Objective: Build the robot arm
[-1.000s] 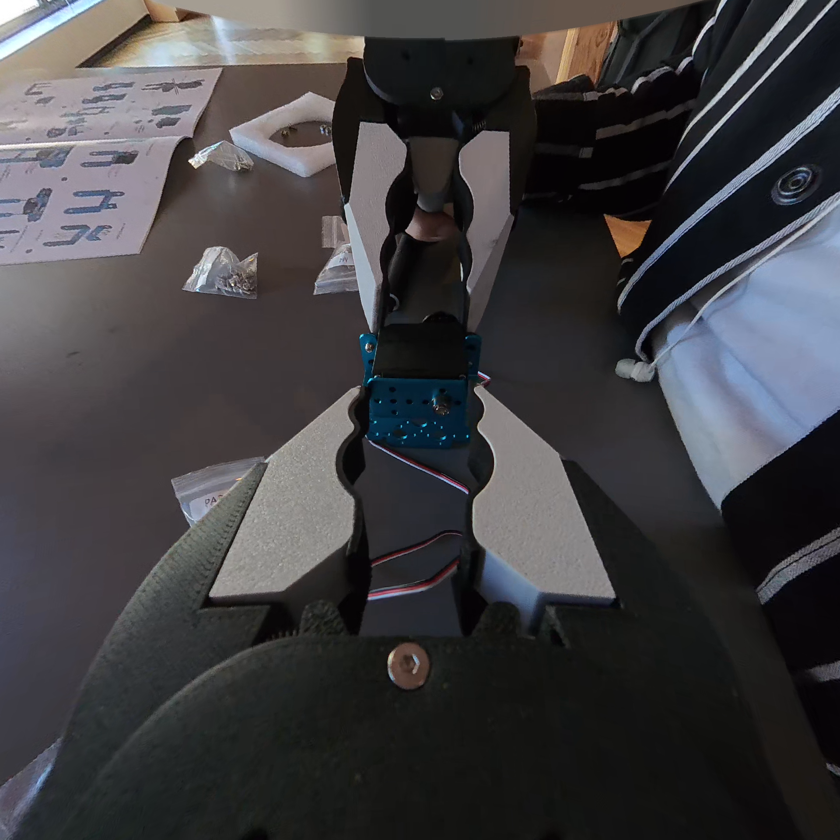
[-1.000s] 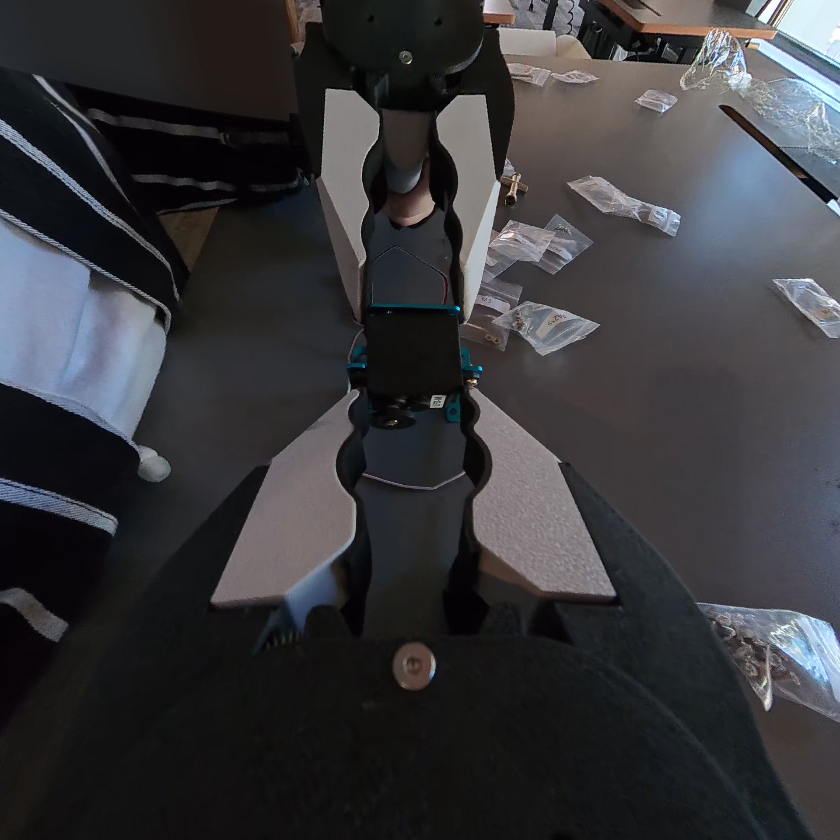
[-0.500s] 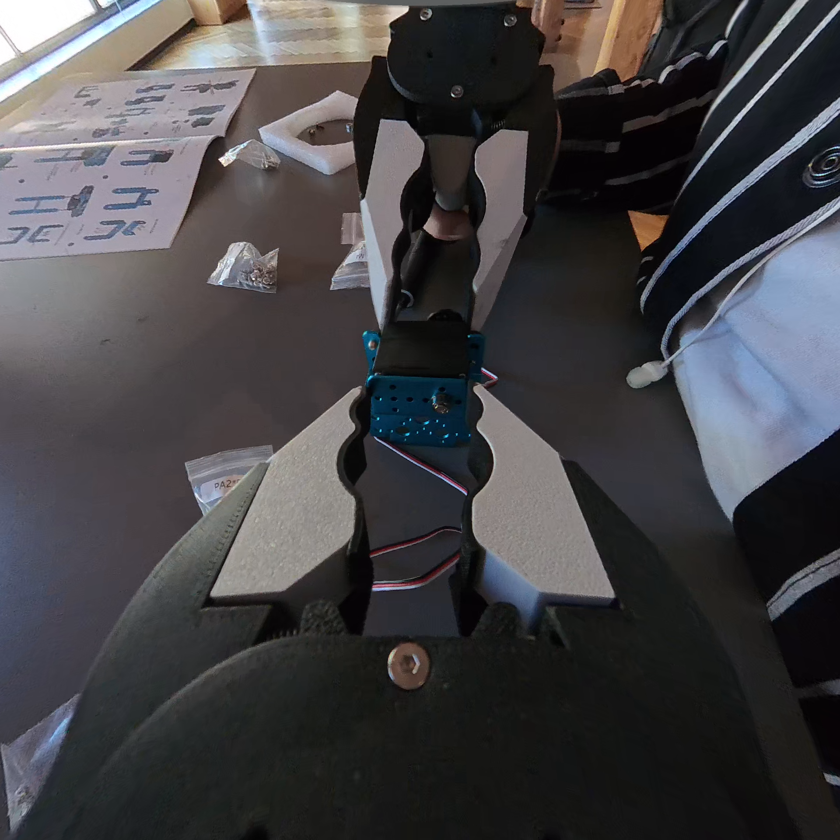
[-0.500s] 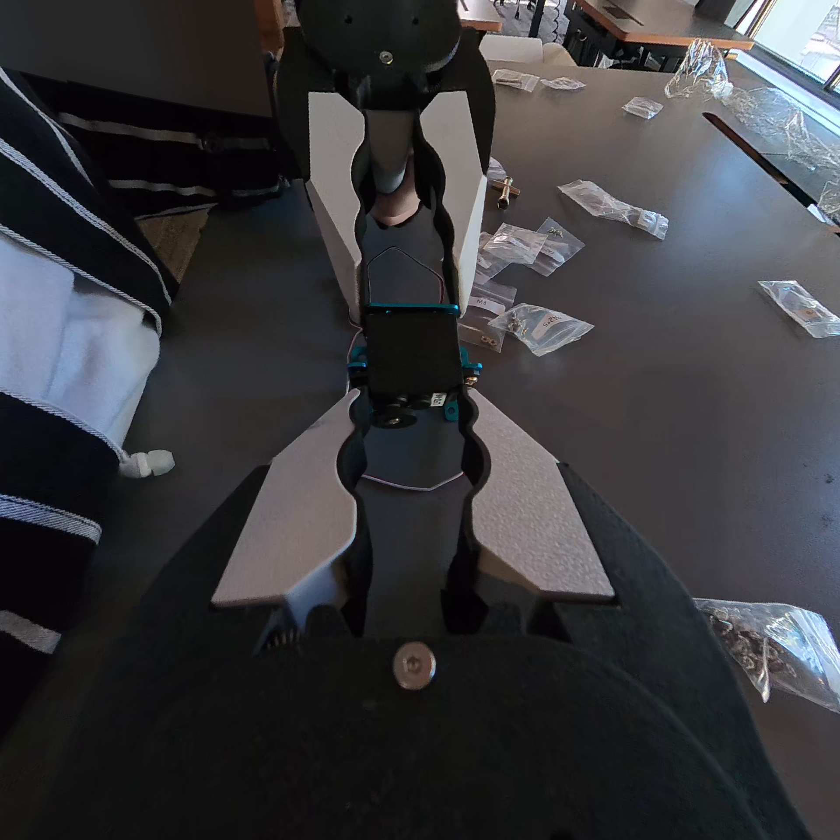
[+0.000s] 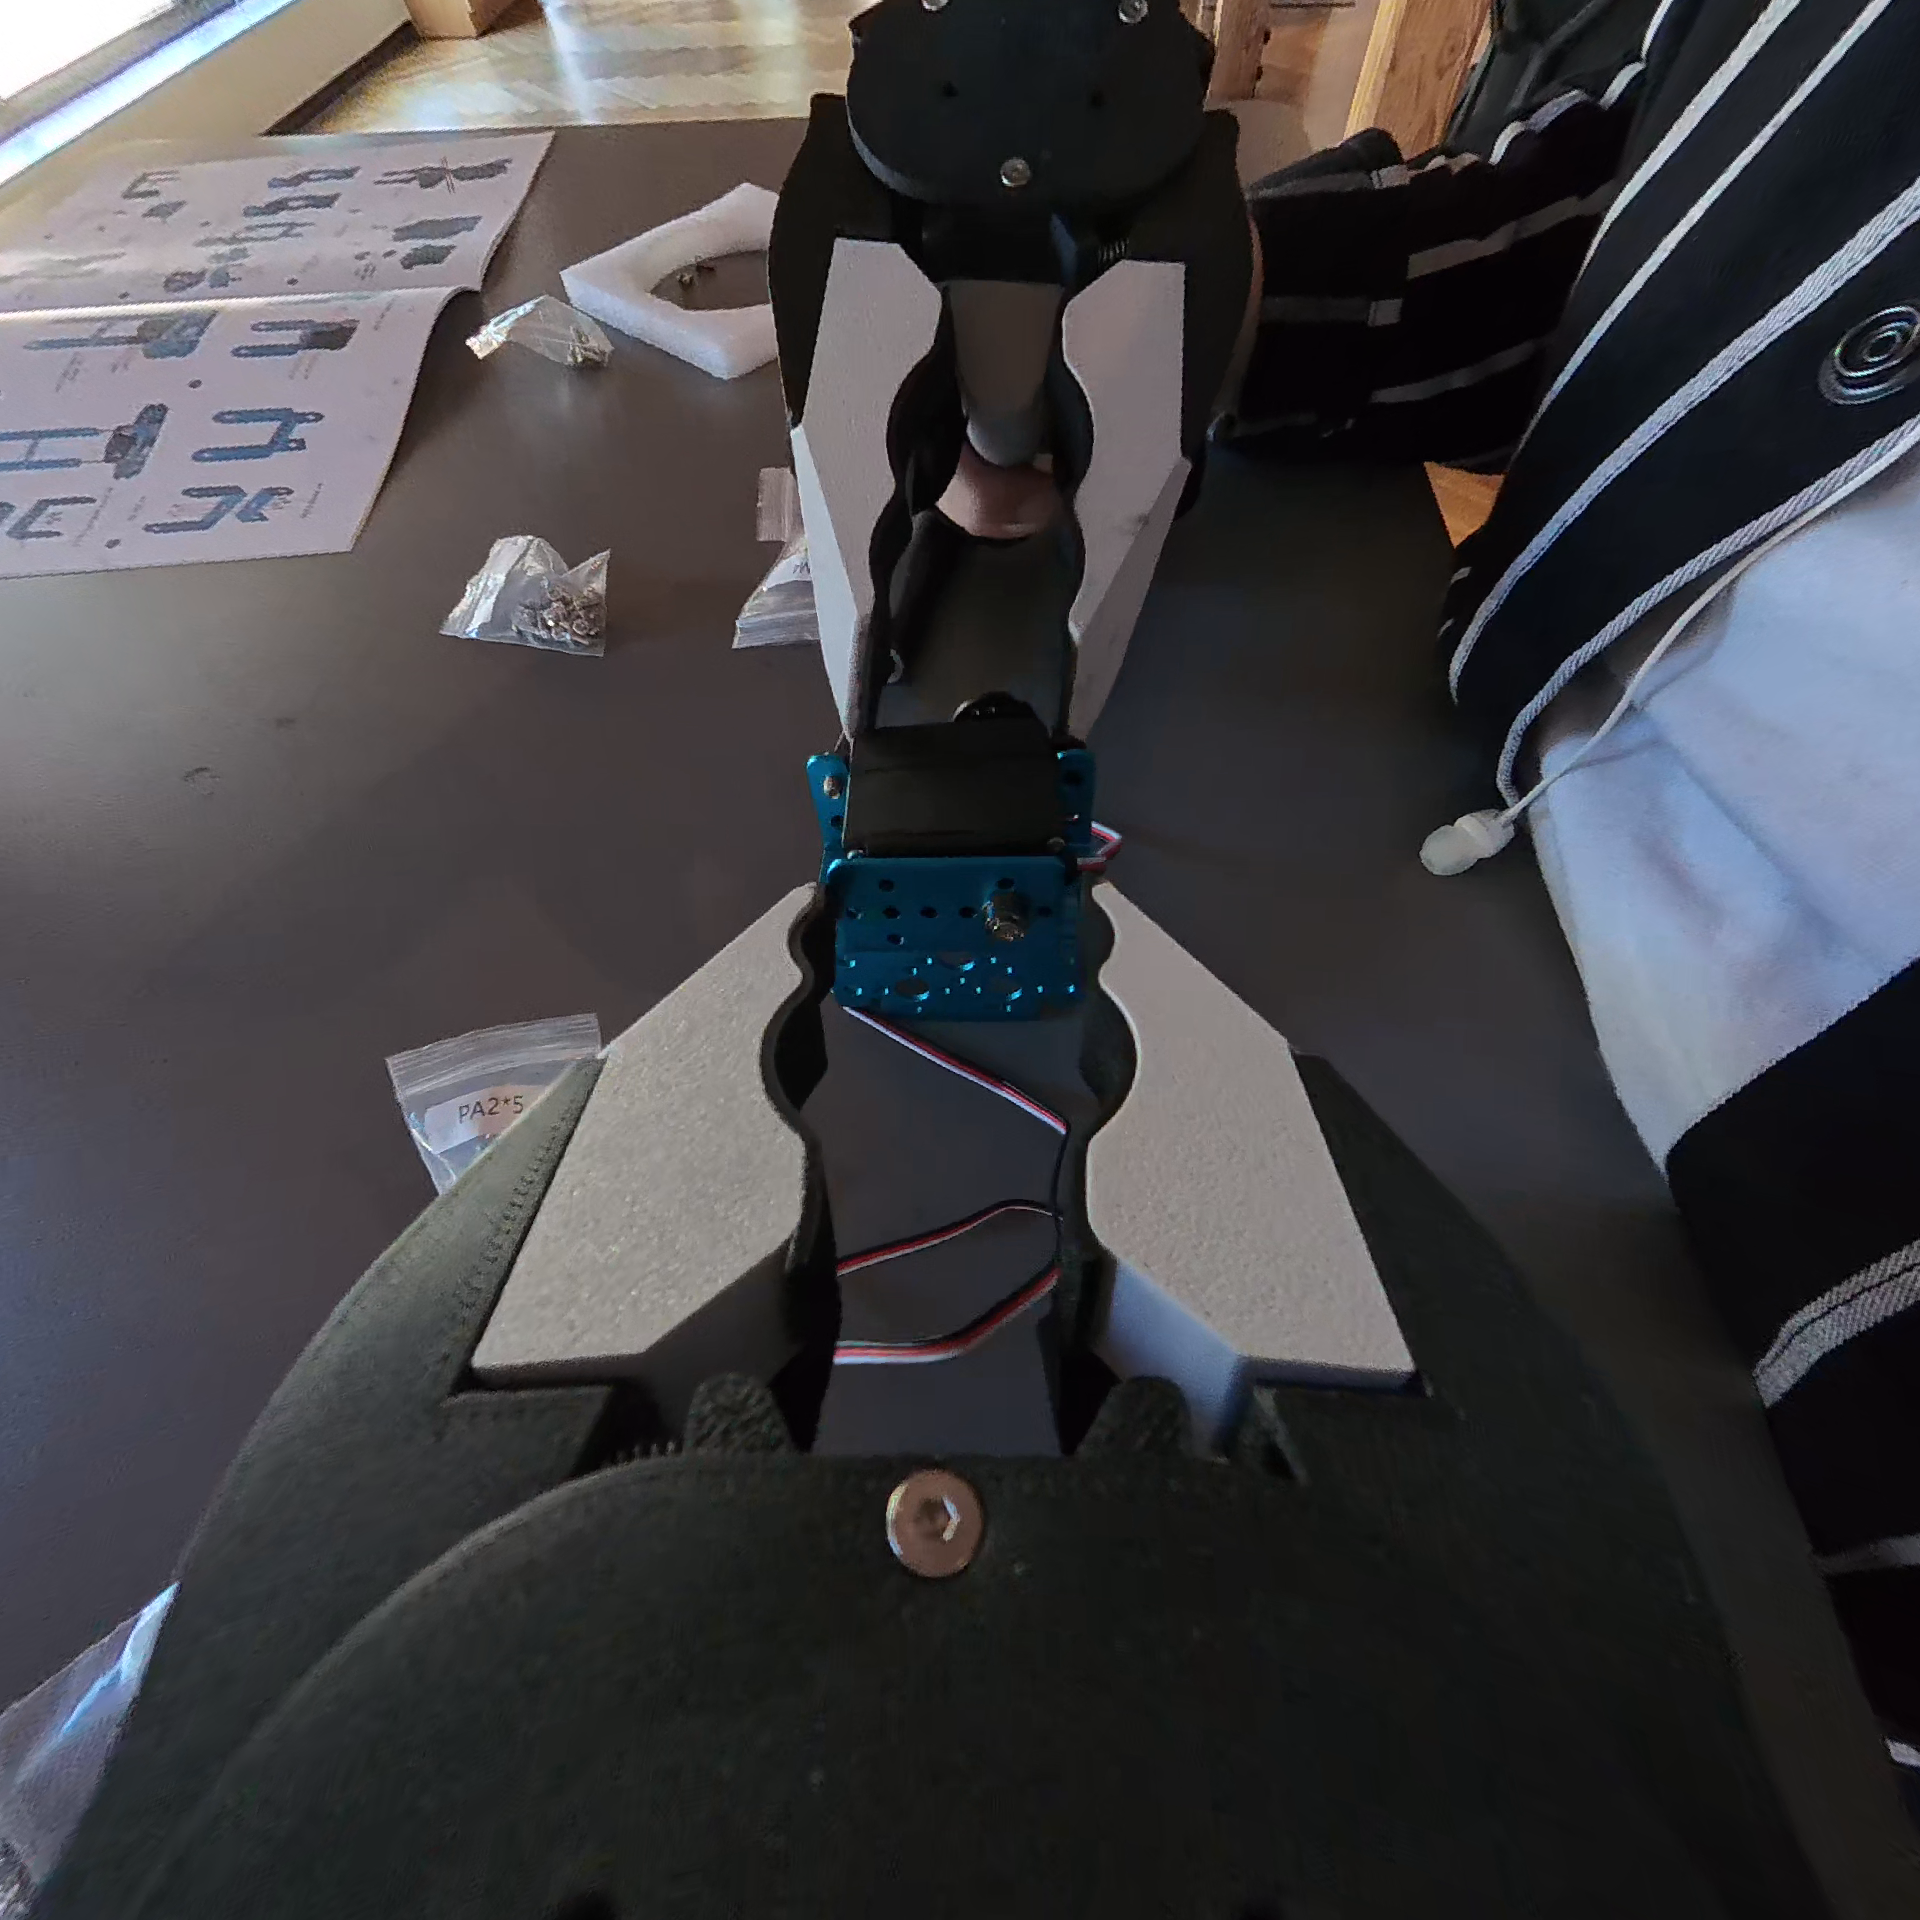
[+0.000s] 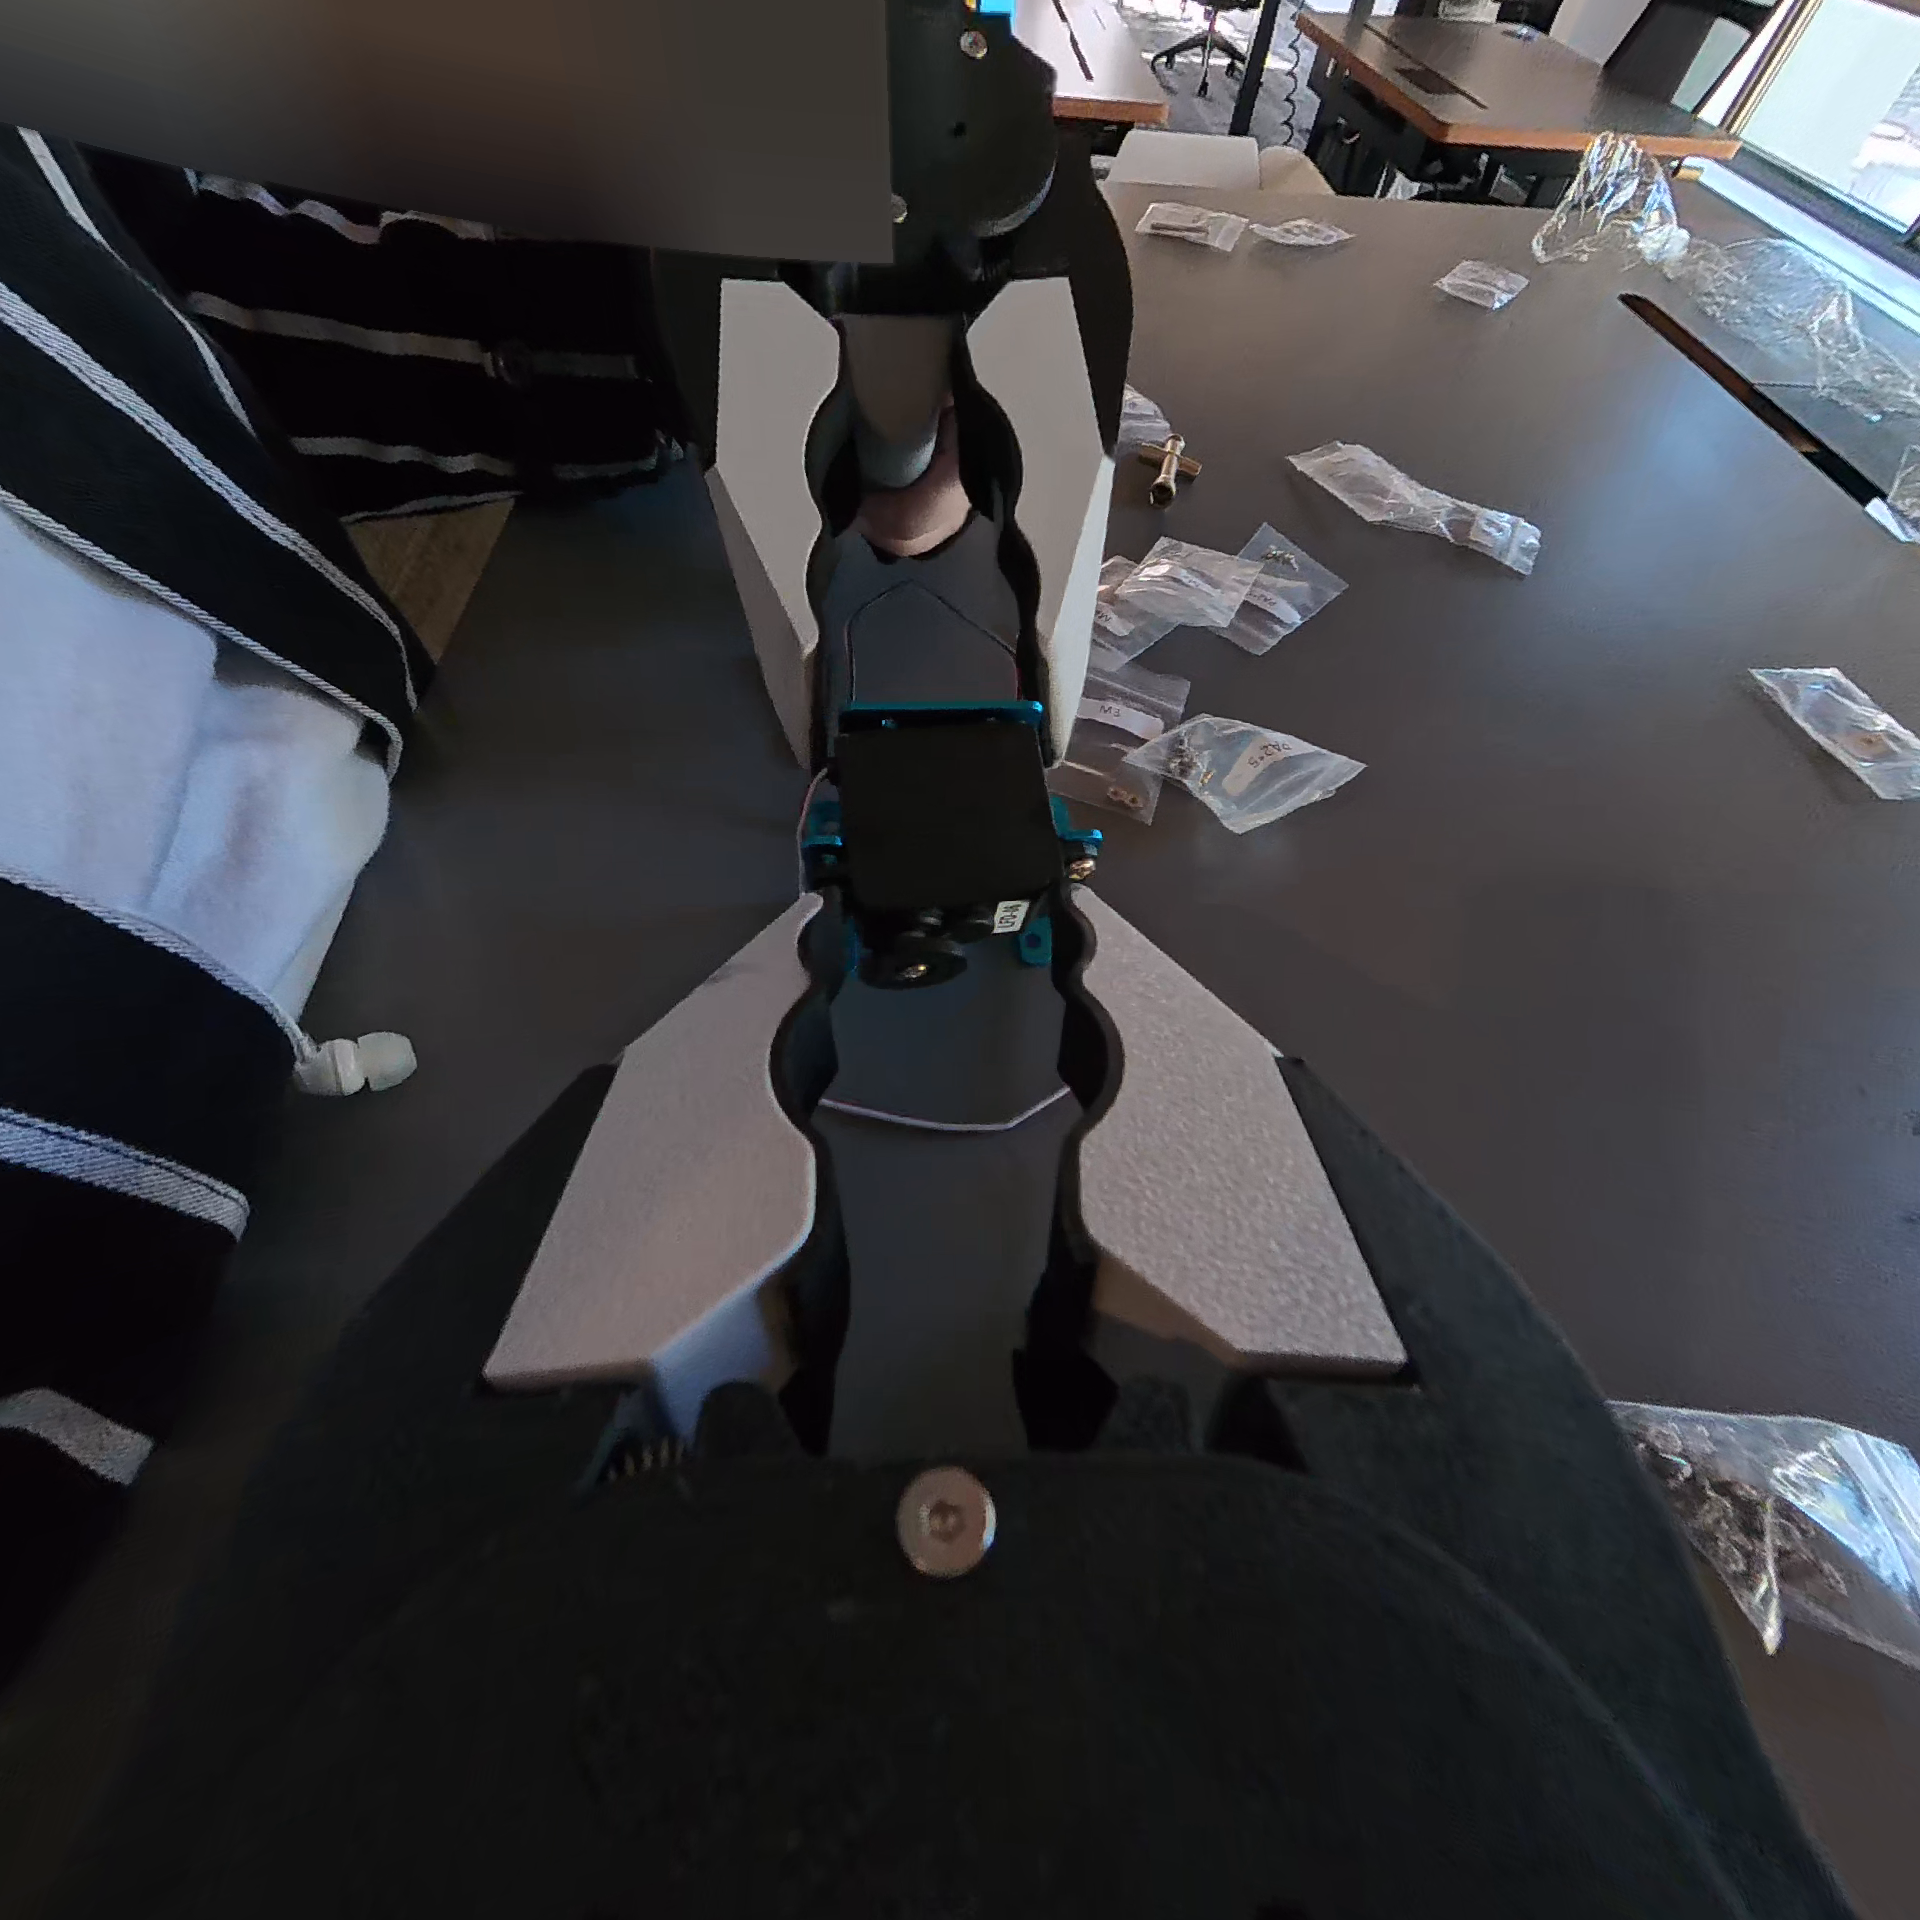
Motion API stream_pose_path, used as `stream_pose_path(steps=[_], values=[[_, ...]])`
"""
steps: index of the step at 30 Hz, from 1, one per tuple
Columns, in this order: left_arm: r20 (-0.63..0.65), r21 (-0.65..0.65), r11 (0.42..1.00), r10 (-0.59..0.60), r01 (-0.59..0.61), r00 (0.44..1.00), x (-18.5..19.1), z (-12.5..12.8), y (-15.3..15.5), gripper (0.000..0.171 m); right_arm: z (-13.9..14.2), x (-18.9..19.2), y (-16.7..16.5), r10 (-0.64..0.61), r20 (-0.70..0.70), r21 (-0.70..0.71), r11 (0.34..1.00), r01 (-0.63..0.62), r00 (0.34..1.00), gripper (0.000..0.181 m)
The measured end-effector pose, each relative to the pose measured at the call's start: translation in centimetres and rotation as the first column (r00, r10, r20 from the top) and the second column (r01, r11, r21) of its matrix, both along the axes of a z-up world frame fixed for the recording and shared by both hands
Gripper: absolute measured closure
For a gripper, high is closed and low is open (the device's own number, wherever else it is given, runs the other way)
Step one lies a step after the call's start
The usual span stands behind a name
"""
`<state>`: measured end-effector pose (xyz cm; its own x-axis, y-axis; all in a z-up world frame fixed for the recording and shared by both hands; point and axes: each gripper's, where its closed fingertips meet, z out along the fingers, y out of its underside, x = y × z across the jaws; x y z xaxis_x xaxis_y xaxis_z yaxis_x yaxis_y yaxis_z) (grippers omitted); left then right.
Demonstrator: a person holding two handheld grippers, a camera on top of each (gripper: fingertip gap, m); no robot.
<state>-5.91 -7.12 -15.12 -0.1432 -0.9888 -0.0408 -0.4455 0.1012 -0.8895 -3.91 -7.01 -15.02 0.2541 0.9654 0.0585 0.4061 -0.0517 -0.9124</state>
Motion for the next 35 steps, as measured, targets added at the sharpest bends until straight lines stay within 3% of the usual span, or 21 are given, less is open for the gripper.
stream_pose_path(steps=[31,35], values=[[0.007,-0.013,0.999,0.046,-0.046,0.999,-0.11,-0.02,0.35,0.13,0.0,0.15,0.33,-0.039,0.016,0.0,0.999,0.039,0.999,0.147],[0.003,-0.042,0.997,0.069,-0.068,0.998,-0.6,0.14,0.45,0.123,-0.01,0.0,0.25,-0.033,0.013,0.004,0.999,0.033,0.999,0.147]])
